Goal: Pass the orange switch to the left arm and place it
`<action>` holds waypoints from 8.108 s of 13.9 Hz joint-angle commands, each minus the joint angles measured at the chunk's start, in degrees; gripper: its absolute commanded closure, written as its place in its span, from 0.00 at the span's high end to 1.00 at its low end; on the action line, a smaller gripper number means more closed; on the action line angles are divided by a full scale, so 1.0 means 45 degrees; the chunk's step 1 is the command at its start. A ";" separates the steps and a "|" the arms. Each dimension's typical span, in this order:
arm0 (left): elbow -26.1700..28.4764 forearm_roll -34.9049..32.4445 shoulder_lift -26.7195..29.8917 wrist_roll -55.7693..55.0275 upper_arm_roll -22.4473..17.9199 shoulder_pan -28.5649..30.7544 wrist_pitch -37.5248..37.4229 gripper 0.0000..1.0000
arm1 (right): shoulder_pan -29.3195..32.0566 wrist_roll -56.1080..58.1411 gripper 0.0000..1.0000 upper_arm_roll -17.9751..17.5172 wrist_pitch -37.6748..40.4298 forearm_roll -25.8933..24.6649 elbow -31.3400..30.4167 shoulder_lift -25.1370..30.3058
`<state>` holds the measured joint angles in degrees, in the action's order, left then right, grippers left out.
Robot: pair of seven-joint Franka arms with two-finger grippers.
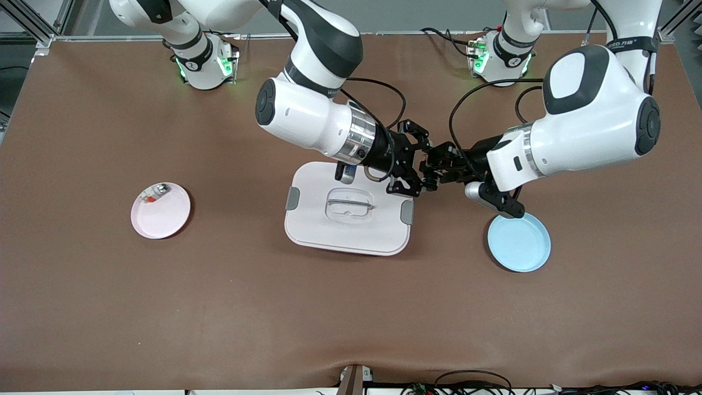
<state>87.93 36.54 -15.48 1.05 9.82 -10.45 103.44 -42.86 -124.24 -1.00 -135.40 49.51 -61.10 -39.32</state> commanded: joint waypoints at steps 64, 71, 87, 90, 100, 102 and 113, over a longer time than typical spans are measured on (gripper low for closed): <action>0.5205 -1.0403 0.0202 -2.0132 0.0180 0.3319 0.4861 0.00 | 0.7510 2.5246 1.00 0.0008 1.6748 -1.1569 0.0570 0.2956; 0.5088 -1.0718 -0.1791 -2.0916 0.0161 0.3280 0.7246 0.00 | 0.9441 2.5498 1.00 0.0048 1.6904 -1.1024 0.0551 0.2956; 0.5323 -1.1518 -0.3434 -2.1386 0.0024 0.3592 0.8987 0.00 | 0.9660 2.5948 1.00 0.0067 1.8095 -1.0962 0.0355 0.3601; 0.5342 -1.1656 -0.3531 -2.1386 0.0024 0.3612 0.9006 0.00 | 1.0148 2.5929 1.00 0.0125 1.7862 -1.1080 -0.0014 0.3620; 0.5323 -1.1734 -0.3649 -2.1386 0.0043 0.3690 0.9006 0.00 | 1.0169 2.5870 1.00 0.0086 1.3938 -1.0807 -0.4778 0.7094; 0.5284 -1.1734 -0.3610 -2.1366 0.0043 0.3709 0.8987 0.40 | 1.0149 2.5851 1.00 0.0086 1.3236 -1.0807 -0.5501 0.7738; 0.5303 -1.1734 -0.2478 -1.9578 0.0141 0.3690 0.8169 1.00 | 1.0091 2.5831 1.00 0.0086 1.0987 -1.0533 -0.9039 1.0455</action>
<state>110.62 -14.71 -28.83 -91.02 9.98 5.77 142.26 2.51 -7.34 -0.40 -83.69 1.31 -96.44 2.77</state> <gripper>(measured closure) 0.000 0.000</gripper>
